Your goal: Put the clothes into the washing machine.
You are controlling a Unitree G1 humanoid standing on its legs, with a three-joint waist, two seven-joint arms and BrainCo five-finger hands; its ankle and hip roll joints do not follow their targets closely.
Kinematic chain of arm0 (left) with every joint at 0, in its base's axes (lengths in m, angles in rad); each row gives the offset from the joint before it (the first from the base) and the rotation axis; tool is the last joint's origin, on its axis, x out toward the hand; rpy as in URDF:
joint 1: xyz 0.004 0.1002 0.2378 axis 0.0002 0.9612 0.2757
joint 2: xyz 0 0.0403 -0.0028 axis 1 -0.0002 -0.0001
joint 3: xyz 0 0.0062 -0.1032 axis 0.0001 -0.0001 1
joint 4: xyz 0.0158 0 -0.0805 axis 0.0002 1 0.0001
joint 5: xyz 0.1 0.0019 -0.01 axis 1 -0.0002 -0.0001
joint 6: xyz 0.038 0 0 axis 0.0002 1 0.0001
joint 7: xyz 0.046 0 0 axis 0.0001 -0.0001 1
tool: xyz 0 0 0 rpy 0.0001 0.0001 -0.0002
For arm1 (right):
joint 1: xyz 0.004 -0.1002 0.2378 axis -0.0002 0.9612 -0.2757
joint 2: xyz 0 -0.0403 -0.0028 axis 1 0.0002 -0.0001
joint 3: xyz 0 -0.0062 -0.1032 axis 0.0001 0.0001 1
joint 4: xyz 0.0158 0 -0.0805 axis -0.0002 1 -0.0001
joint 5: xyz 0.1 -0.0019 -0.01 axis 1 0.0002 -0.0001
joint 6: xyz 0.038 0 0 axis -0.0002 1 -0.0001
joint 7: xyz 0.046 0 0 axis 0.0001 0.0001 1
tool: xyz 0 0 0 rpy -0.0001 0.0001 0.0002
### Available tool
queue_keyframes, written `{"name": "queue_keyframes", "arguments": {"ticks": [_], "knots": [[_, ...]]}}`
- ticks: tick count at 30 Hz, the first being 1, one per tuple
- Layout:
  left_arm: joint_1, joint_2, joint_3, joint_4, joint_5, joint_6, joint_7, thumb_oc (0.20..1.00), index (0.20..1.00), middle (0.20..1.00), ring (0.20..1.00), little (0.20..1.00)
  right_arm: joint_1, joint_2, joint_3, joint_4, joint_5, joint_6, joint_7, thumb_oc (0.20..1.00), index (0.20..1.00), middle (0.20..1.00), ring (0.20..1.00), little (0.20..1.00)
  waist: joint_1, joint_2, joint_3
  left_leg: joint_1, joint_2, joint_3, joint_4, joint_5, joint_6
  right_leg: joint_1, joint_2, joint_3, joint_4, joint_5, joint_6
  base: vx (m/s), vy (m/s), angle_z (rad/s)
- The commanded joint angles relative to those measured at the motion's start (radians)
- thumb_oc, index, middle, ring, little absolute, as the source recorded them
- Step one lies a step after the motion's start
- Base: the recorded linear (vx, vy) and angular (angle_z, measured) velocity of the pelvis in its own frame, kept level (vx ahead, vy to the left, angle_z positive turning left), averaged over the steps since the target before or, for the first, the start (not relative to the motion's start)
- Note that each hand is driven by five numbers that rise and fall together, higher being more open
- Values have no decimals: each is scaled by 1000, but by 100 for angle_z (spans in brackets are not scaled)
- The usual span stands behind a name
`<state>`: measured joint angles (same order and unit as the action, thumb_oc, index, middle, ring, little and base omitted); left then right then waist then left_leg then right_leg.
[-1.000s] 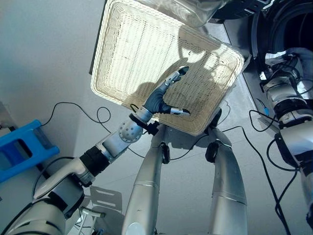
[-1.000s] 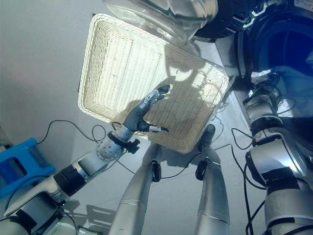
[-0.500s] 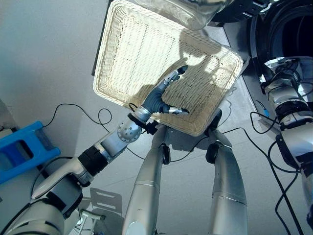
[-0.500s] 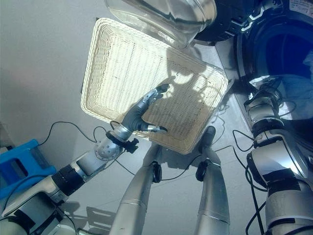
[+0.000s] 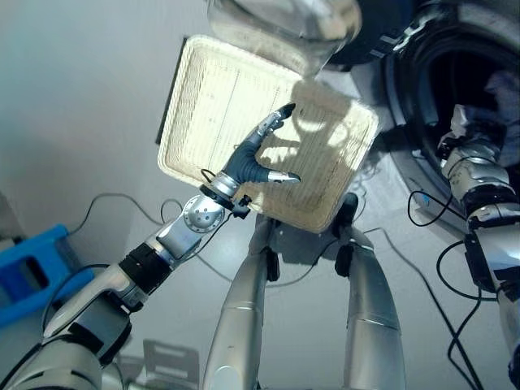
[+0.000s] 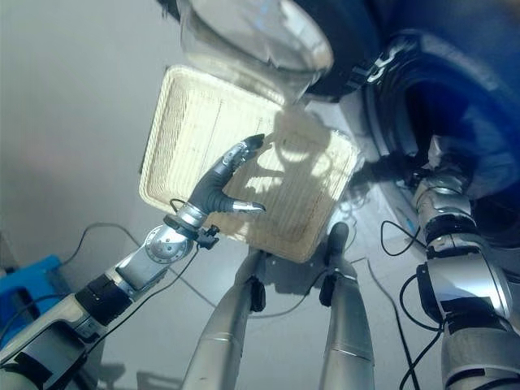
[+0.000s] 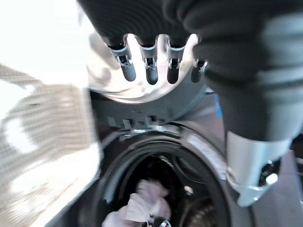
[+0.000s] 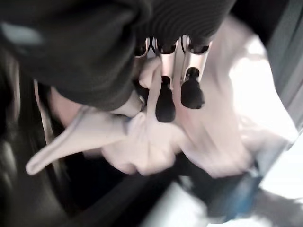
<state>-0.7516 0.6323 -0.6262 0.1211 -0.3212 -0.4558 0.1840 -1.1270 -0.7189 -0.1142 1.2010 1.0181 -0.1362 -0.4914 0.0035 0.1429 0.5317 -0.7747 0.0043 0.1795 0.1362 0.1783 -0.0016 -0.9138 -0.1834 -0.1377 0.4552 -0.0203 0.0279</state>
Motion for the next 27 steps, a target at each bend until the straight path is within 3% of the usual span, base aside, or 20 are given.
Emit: {"name": "queue_keyframes", "arguments": {"ticks": [1,8,12,19,27], "knots": [[2,-70,-29,-75,-28,-2,-3,1000,1000,1000,1000,1000,-4,-27,144,-18,365,-184,125,200,200,200,200,200,2,54,-12,-5,-30,38,100,-157,-45,16,30,-85,-86,89,74,-3,31,-44],[-15,-72,-34,-70,-38,28,24,1000,1000,1000,1000,1000,-9,-10,53,-75,744,-351,282,200,200,200,200,200,-13,53,-12,14,-35,45,104,-161,-44,35,40,-76,-82,82,69,11,11,-7],[-12,-72,-35,-77,-39,29,35,1000,1000,1000,1000,1000,-26,-3,36,-142,850,-474,348,200,200,200,200,200,-17,53,-12,12,-36,46,107,-153,-42,36,42,-75,-84,89,63,2,1,-1],[-10,-71,-39,-85,-39,39,36,1000,1000,1000,1000,1000,-33,14,54,-203,953,-495,411,200,200,200,200,200,-20,51,-12,2,-37,48,122,-156,-40,30,39,-75,-74,87,62,0,0,0],[-7,-74,-45,-85,-36,41,40,1000,1000,1000,1000,1000,-28,30,48,-227,954,-501,415,200,200,200,200,200,-19,50,-12,9,-37,47,124,-163,-42,37,37,-75,-71,79,64,0,0,0]]}}
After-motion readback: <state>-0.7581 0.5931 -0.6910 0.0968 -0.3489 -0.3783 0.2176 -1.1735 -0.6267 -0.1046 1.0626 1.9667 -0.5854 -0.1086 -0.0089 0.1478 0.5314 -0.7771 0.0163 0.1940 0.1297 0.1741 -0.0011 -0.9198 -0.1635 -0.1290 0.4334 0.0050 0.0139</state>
